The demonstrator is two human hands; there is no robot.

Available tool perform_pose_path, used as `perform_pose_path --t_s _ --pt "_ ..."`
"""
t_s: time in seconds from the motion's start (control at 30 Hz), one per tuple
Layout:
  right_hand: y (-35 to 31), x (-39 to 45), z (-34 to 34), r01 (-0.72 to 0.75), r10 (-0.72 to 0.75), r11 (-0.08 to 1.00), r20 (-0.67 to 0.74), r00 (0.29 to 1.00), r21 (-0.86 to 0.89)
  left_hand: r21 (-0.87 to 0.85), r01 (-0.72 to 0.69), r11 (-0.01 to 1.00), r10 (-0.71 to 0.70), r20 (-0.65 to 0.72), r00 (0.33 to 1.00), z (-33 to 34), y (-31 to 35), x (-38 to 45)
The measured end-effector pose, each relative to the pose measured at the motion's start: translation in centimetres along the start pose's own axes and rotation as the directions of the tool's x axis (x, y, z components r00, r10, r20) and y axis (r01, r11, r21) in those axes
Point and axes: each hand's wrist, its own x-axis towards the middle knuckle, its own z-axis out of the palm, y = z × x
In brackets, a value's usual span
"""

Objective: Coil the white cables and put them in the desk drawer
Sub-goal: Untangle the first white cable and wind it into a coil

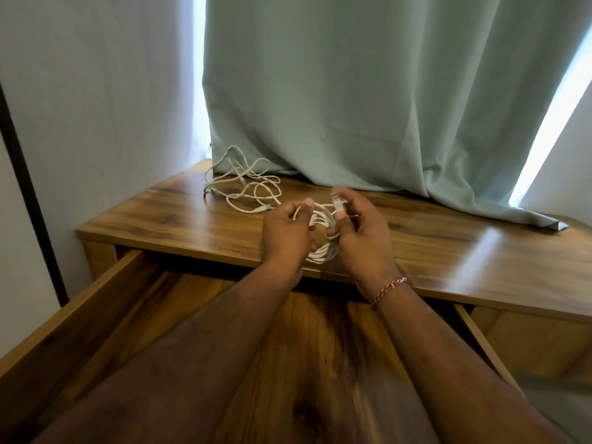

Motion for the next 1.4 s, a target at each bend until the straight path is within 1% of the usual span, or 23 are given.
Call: perform_pose_path --t_s 0.13,0.23,0.33,0.47,0.53,0.63,0.73,0.87,0.97,1.07,1.1,1.2,1.23,1.3,1.4 --pt "0.9 -0.1 -0.6 0.007 -0.006 0.995 -0.012 1.000 0.096 -0.095 0.092 0.991 -0.095 -0.032 0.995 -0.2 0.2 0.0" --pt "1.2 -0.1 -0.4 -0.032 0.033 0.998 -0.023 0.999 0.050 -0.177 0.131 0.975 -0.139 -0.034 0.990 0.1 0.5 -0.7" --pt "1.5 0.1 -0.2 -0.066 0.068 0.998 -0.070 0.995 0.020 -0.234 0.158 0.959 -0.164 -0.010 0.986 0.4 0.5 -1.1" --pt "1.7 0.3 -0.2 -0.047 0.041 0.997 -0.101 0.994 -0.059 -0.246 0.186 0.951 -0.178 0.055 0.982 0.2 0.2 -0.9" --pt "1.5 0.2 -0.1 -0.009 -0.005 0.994 -0.119 0.993 -0.111 -0.255 0.175 0.951 -0.163 0.065 0.984 0.3 0.3 -0.8" --pt "1.0 -0.1 0.2 0.116 -0.150 0.970 -0.151 0.977 -0.215 -0.225 0.150 0.963 -0.146 0.034 0.989 0.4 0.4 -0.5" --pt "1.1 -0.5 0.5 0.215 -0.255 0.934 -0.110 0.961 -0.284 -0.226 0.144 0.963 -0.146 0.010 0.989 0.4 0.1 0.1" --pt "0.9 -0.2 0.5 0.215 -0.260 0.904 -0.076 0.963 -0.369 -0.212 0.131 0.968 -0.138 -0.014 0.990 0.6 0.2 0.1" --pt "0.4 0.0 0.3 0.250 -0.287 0.856 -0.013 0.958 -0.452 -0.187 0.121 0.975 -0.126 -0.018 0.992 0.7 0.4 -0.1" --pt "0.4 0.3 -0.2 0.259 -0.272 0.825 0.048 0.961 -0.503 -0.141 0.108 0.984 -0.112 -0.020 0.993 0.6 0.5 -0.3" --pt "0.6 0.4 -0.3 0.273 -0.272 0.806 0.081 0.959 -0.526 -0.115 0.094 0.989 -0.097 -0.023 0.995 0.6 0.5 -0.3" --pt "0.8 0.6 -0.5 0.328 -0.281 0.733 0.174 0.944 -0.596 -0.004 -0.013 1.000 0.013 -0.023 1.000 0.6 0.5 -0.1" --pt "0.8 0.6 -0.6 0.340 -0.280 0.732 0.194 0.940 -0.591 0.021 -0.035 0.999 0.036 -0.022 0.999 0.5 0.6 0.0" --pt "0.5 0.7 -1.0 0.334 -0.270 0.771 0.197 0.943 -0.542 0.045 -0.039 0.998 0.040 -0.016 0.999 0.3 0.8 0.2" --pt "0.1 0.7 -1.3 0.262 -0.230 0.853 0.124 0.965 -0.451 -0.002 0.017 1.000 -0.017 0.014 1.000 -0.2 0.8 0.3"
